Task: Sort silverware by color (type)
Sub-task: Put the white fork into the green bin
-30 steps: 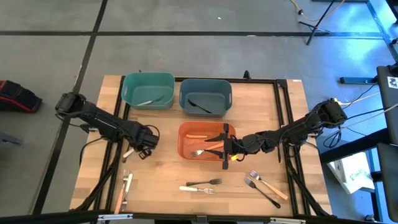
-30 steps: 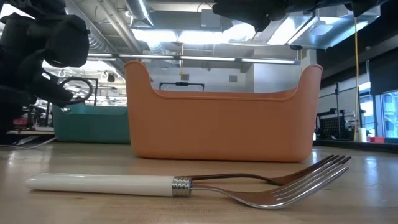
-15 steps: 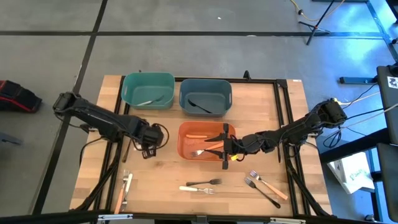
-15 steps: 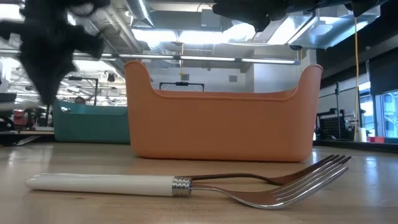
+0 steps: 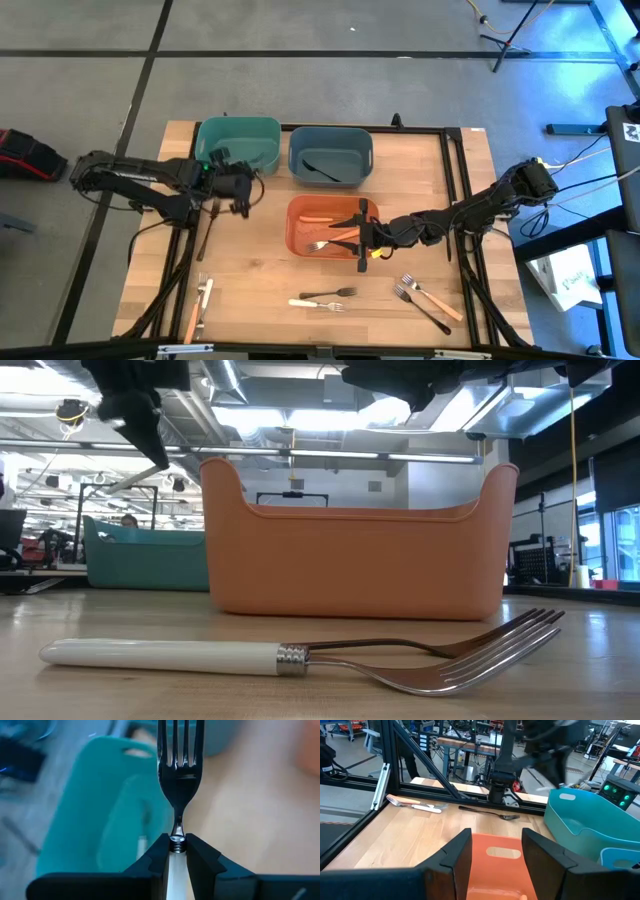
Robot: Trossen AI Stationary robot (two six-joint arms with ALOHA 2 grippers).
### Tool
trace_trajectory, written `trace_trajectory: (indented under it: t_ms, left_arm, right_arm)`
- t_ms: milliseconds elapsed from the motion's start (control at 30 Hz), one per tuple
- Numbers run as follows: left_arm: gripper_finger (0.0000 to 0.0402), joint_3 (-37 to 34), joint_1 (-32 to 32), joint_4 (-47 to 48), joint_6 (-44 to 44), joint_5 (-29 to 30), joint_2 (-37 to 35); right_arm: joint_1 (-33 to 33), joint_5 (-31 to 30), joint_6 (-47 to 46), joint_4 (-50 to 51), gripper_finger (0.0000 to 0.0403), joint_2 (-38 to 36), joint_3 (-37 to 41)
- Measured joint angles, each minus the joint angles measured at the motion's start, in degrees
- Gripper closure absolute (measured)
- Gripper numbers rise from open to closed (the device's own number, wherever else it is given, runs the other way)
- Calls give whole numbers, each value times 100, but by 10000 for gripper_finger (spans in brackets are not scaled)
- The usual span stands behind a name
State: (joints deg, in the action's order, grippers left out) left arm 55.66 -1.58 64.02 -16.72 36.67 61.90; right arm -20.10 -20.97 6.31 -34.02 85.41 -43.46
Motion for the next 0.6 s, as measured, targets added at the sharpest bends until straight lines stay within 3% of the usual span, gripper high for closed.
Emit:
trace_trajectory:
  t_ms: [433, 600]
  left_arm:
    - [354, 0, 2339, -893, 1999, -74, 295]
    - [354, -26, 3002, -1436, 2395, -641, 537]
  right_arm:
    - [0, -2, 0, 2, 242, 0, 0]
    - [0, -2, 2, 111, 242, 0, 0]
